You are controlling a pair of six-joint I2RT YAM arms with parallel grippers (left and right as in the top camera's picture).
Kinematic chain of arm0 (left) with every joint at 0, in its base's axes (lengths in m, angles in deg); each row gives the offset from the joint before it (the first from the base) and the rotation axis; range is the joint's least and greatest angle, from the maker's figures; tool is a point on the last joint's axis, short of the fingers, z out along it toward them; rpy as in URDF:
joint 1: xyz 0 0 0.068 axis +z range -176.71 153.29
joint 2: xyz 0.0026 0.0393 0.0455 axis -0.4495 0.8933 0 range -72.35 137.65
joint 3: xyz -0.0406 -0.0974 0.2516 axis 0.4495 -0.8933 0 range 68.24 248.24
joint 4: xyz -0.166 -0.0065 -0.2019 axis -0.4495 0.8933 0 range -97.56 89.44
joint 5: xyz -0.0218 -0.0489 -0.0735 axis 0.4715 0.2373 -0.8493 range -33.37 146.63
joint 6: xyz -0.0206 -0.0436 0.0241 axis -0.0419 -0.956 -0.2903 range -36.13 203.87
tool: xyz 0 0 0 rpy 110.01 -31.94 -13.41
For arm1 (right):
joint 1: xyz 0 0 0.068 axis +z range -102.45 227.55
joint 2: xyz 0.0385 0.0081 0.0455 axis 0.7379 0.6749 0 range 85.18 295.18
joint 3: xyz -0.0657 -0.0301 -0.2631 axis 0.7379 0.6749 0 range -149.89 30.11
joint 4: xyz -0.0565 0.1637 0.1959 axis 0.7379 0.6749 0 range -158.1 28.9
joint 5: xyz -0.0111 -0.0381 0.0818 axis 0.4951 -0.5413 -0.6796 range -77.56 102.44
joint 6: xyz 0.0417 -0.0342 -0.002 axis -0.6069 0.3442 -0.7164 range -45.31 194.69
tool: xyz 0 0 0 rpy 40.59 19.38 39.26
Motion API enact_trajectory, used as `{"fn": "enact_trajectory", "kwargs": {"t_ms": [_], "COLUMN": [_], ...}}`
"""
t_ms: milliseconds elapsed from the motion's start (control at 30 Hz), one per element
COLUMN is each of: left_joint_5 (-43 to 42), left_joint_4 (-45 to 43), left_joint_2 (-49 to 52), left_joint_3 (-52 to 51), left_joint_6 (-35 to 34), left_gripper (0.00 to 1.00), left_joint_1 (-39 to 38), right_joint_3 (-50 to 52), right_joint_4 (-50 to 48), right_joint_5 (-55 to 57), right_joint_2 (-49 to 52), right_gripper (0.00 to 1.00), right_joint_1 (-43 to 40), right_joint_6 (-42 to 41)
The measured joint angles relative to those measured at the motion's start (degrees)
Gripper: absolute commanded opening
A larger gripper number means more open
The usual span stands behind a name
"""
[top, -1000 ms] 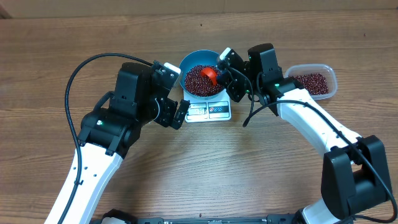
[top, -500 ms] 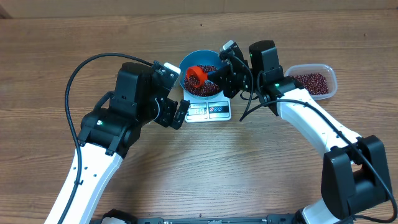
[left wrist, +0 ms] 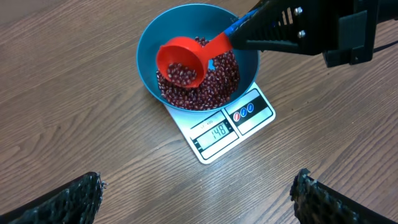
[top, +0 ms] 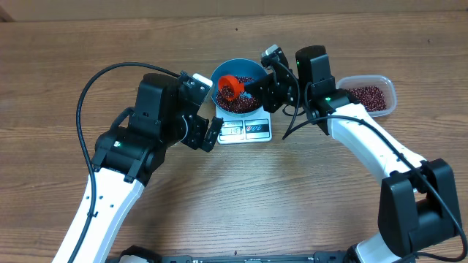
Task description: Scoop item into bowl and weigh 150g on scale
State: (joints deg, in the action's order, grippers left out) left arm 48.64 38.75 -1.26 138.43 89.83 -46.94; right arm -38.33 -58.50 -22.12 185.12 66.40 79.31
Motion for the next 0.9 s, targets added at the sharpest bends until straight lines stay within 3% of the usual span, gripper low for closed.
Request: {"fn": "enact_trajectory", "kwargs": {"t_ms": [900], "left_joint_5": [0.00], "left_joint_4": [0.00], "left_joint_2": [0.00], "left_joint_3": [0.00], "left_joint_6": [0.00], "left_gripper": [1.00], "left_joint_1": [0.00], "right_joint_3": [0.00], "right_joint_4": [-1.44], "right_joint_5": [0.00], "right_joint_2": [0.00], "right_gripper": [0.04], "right_joint_1": [-3.02], "right_joint_6": [0.79]}}
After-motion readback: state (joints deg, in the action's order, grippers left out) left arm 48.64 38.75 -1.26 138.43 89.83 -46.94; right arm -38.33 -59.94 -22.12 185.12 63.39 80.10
